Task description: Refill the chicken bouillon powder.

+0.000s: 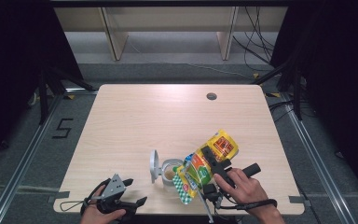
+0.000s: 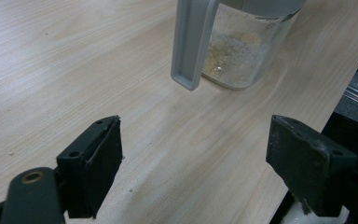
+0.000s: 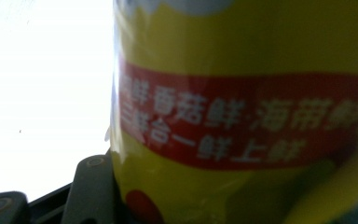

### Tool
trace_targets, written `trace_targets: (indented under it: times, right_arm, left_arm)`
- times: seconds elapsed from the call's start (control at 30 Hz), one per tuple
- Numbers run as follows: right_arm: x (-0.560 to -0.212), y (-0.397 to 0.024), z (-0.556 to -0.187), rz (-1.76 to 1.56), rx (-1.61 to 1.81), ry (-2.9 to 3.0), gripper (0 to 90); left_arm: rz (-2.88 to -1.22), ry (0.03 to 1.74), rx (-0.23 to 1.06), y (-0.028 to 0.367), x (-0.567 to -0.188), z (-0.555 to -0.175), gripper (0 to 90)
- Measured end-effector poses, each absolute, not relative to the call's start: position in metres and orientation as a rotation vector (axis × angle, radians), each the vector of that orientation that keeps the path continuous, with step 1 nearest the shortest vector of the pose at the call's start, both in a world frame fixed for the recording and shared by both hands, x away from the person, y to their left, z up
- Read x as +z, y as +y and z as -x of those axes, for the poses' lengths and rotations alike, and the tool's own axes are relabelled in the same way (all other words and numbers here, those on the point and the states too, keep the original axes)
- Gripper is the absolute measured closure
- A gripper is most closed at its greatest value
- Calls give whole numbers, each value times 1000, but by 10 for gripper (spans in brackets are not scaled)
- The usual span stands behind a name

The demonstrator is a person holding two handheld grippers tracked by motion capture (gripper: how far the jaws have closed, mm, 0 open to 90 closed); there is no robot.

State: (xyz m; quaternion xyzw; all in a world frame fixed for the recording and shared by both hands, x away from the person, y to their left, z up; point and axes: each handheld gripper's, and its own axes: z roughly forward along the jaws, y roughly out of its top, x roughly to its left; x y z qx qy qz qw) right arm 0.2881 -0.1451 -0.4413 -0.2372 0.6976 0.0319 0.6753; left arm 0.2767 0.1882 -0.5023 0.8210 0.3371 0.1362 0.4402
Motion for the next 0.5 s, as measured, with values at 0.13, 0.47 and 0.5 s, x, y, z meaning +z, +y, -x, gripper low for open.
trace_targets:
  times: [0.13,0.47,0.5]
  right_arm:
    - [-439,-143,-289,559,64,1565,448]
    - [-439,-141,-287,555,57,1569,450]
    - [-438,-141,-287,566,55,1552,450]
  left_arm:
    - [-2046,799,352,189,-501,-278,179]
    - [-2044,786,349,189,-501,-277,179]
    - [-2036,789,351,189,-501,-277,179]
